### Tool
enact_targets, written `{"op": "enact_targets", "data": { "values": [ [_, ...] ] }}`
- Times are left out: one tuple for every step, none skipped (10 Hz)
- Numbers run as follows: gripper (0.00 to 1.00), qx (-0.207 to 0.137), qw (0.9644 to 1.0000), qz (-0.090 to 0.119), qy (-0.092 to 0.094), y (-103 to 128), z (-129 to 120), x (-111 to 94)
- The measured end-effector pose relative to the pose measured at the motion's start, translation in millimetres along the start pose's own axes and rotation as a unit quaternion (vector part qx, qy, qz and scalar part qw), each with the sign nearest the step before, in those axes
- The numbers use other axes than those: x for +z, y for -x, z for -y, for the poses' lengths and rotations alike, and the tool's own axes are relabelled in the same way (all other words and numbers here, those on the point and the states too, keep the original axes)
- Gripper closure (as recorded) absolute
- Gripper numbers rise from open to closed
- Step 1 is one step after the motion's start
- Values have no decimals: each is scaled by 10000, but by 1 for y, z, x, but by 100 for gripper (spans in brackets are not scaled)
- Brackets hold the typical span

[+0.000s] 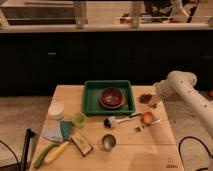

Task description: Place grapes in metal cup

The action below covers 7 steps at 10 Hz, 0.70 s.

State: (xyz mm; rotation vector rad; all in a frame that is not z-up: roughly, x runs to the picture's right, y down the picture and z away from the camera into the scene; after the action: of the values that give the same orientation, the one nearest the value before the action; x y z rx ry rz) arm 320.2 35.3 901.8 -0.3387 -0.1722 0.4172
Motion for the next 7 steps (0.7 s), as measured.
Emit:
{"op": "enact_targets", "data": {
  "values": [
    [20, 71, 10000, 53, -14, -2, 1, 4],
    [20, 133, 9999, 83, -22, -5, 2, 7],
    [20, 190, 9998, 96, -24, -7, 3, 10],
    [20, 243, 9997, 101, -16, -9, 3, 14],
    [20, 282, 9995, 104, -6, -11, 3, 18],
    [20, 329, 9994, 97, 14, -14, 2, 22],
    [20, 371, 9993, 85, 34, -19, 2, 25]
  ]
}}
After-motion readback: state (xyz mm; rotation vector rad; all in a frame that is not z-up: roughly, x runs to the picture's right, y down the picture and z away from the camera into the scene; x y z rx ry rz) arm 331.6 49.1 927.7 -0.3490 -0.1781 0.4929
